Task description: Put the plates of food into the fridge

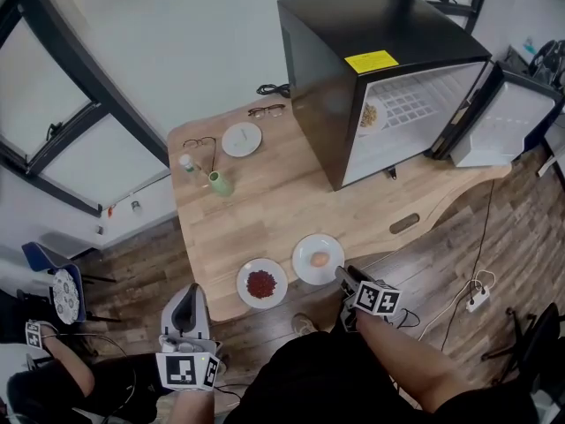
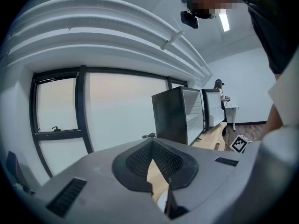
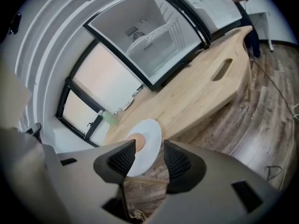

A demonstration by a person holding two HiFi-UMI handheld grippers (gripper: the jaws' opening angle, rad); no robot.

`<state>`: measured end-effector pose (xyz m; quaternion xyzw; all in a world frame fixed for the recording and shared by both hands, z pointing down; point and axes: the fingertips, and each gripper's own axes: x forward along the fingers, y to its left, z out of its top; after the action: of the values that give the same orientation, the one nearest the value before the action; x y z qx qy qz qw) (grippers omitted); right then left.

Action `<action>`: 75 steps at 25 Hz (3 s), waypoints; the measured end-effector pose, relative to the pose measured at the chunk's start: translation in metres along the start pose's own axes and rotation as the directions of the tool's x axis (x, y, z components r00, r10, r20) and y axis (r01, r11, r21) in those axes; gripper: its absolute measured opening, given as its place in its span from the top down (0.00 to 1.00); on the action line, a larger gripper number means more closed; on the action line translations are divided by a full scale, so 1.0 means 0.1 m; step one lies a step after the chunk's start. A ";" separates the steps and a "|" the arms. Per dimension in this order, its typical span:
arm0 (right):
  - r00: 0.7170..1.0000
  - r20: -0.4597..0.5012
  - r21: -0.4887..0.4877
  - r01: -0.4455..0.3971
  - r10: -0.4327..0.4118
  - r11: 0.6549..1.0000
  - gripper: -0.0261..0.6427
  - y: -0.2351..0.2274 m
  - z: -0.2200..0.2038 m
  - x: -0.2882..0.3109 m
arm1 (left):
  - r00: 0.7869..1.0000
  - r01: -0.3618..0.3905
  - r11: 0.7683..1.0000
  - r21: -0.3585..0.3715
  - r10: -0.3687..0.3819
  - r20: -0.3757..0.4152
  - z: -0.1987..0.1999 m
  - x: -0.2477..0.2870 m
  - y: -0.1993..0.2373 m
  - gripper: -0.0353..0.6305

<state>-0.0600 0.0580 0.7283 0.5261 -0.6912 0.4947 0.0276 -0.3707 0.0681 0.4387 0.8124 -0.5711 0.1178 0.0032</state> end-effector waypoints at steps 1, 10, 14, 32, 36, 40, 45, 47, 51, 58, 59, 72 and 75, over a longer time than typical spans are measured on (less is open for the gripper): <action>1.000 -0.010 0.014 0.006 -0.006 1.000 0.68 -0.02 -0.03 0.02 | 1.000 0.000 1.000 0.002 0.000 -0.004 -0.01 0.00 0.00 0.94; 0.998 -0.060 0.121 -0.002 0.009 0.993 0.65 -0.13 -0.22 0.27 | 0.999 0.007 1.000 0.025 -0.006 -0.041 -0.07 0.00 -0.01 0.94; 0.998 -0.052 0.170 -0.010 0.020 0.985 0.66 -0.18 -0.22 0.37 | 0.999 -0.008 0.999 0.035 0.010 -0.048 -0.06 0.01 0.03 0.94; 0.986 0.045 0.253 -0.167 0.161 0.953 0.91 0.08 0.30 0.12 | 0.998 0.062 0.997 0.039 -0.062 -0.005 0.19 0.38 -0.29 0.94; 0.985 0.068 0.255 -0.169 0.157 0.952 0.92 0.02 0.51 -0.03 | 0.997 0.082 0.996 0.028 -0.082 0.011 0.26 0.54 -0.41 0.94; 0.985 0.090 0.246 -0.165 0.147 0.955 0.92 -0.05 0.79 -0.16 | 0.995 0.094 0.995 0.013 -0.095 0.037 0.37 0.72 -0.53 0.94; 0.982 0.122 0.235 -0.170 0.145 0.957 0.92 -0.14 1.18 -0.34 | 0.992 0.109 0.994 -0.001 -0.108 0.069 0.52 0.98 -0.69 0.94; 0.980 0.139 0.234 -0.173 0.143 0.957 0.92 -0.19 1.35 -0.42 | 0.991 0.114 0.993 -0.009 -0.113 0.077 0.56 1.10 -0.76 0.94; 0.972 0.192 0.271 -0.187 0.138 0.944 0.92 -0.31 1.69 -0.55 | 0.988 0.137 0.990 -0.031 -0.134 0.081 0.63 1.35 -0.93 0.94; 0.949 0.273 0.278 -0.235 0.158 0.932 0.91 -0.37 2.34 -0.72 | 0.983 0.150 0.988 -0.029 -0.146 0.109 0.84 1.78 -1.16 0.94; 0.945 0.283 0.278 -0.244 0.163 0.929 0.91 -0.37 2.43 -0.75 | 0.983 0.148 0.988 -0.031 -0.144 0.114 0.87 1.85 -1.18 0.94; 0.903 0.385 0.226 -0.292 0.190 0.929 0.91 -0.40 3.63 -0.92 | 0.981 0.134 0.991 -0.028 -0.129 0.144 1.19 2.51 -1.40 0.94; 0.899 0.394 0.223 -0.292 0.188 0.930 0.91 -0.42 3.83 -0.92 | 0.982 0.121 0.992 -0.032 -0.115 0.149 1.23 2.60 -1.43 0.94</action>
<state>0.1976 -0.1491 0.5099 0.5174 -0.6682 0.4791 -0.2373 -0.1317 -0.1408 0.3882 0.8511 -0.5227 0.0458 -0.0152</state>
